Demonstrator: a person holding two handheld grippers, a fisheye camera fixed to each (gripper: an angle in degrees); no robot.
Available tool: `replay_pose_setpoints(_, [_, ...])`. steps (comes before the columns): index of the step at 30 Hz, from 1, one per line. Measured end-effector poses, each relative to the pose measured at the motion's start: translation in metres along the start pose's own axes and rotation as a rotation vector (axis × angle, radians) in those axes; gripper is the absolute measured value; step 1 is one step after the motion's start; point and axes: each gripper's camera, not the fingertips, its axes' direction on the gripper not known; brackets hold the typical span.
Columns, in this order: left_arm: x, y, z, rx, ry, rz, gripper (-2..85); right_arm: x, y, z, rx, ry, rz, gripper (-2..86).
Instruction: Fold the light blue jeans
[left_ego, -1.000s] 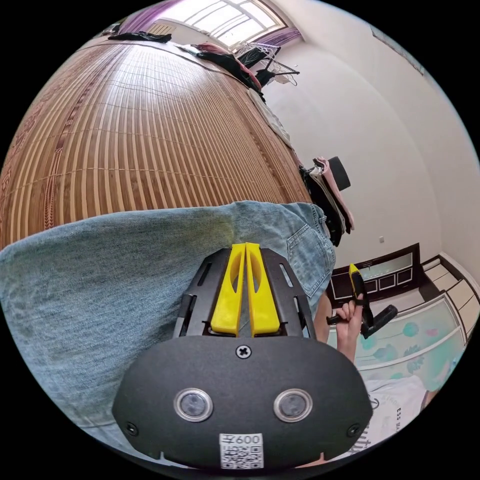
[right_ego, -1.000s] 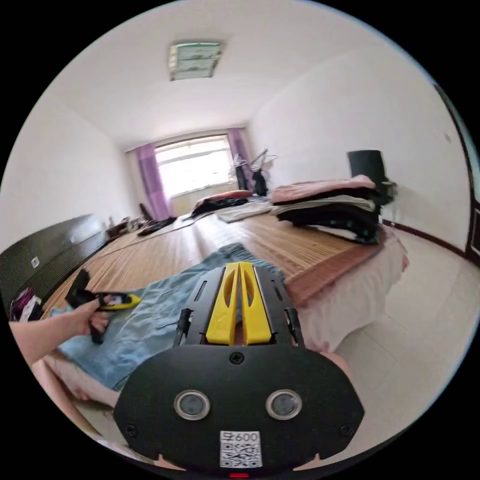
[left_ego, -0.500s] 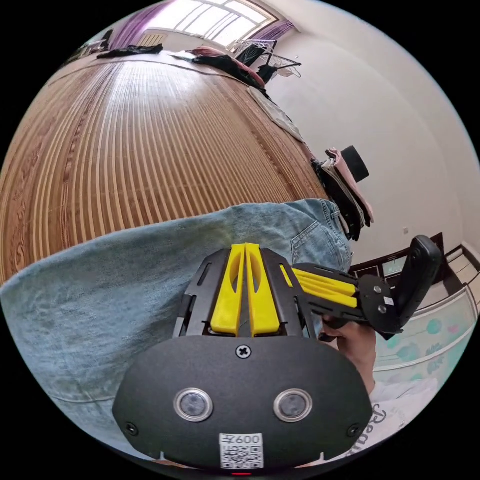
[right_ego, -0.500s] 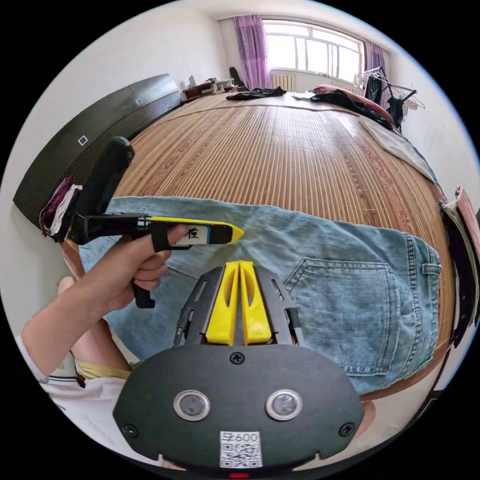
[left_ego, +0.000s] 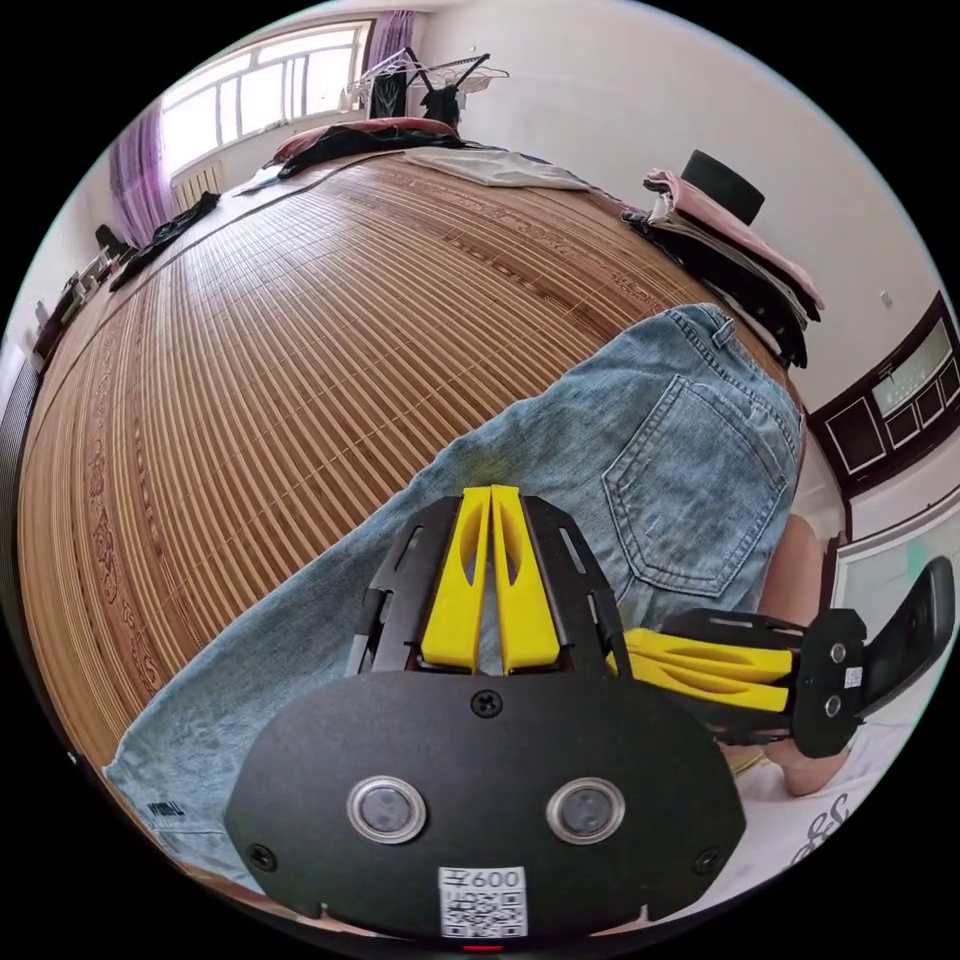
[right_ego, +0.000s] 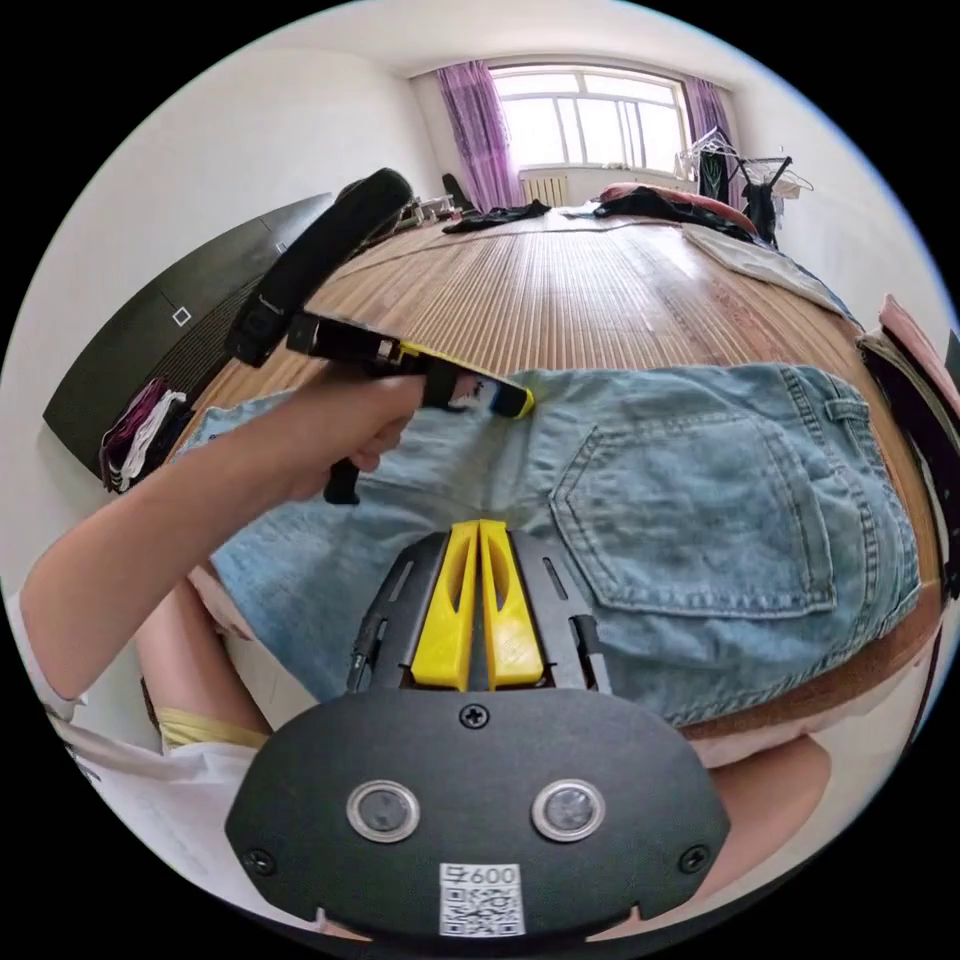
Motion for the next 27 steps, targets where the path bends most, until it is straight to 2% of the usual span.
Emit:
replay_pose_setpoints(5, [-0.009,0.010,0.032,0.017,0.037,-0.022,0.6,0.033,0.039,-0.025,0.006,0.018,-0.027,-0.8])
replay_pose_setpoints(11, [-0.024,0.023,0.064,0.037,0.085,-0.061,0.6,0.066,0.032,-0.043,-0.078,0.042,-0.054,-0.8])
replay_pose_setpoints(12, [-0.025,0.024,0.066,0.038,0.088,-0.065,0.6,0.070,0.029,-0.048,-0.062,0.041,-0.045,-0.8])
replay_pose_setpoints(14, [-0.031,0.025,0.073,0.027,0.108,-0.066,0.6,0.076,0.026,-0.070,0.085,0.012,-0.060,-0.9])
replay_pose_setpoints(15, [-0.032,0.025,0.074,0.018,0.112,-0.061,0.6,0.078,0.024,-0.069,0.086,0.005,-0.063,-0.9])
replay_pose_setpoints(19, [-0.042,0.044,0.063,0.070,0.027,-0.064,0.7,0.092,0.031,-0.028,-0.027,0.024,-0.091,-0.9])
replay_pose_setpoints(22, [-0.045,0.050,0.098,-0.019,0.021,-0.018,0.7,0.107,0.051,-0.033,0.055,0.049,-0.090,-0.8])
replay_pose_setpoints(27, [-0.041,0.066,0.119,0.042,-0.068,-0.011,0.7,0.128,0.054,-0.046,0.069,0.083,-0.118,-0.8])
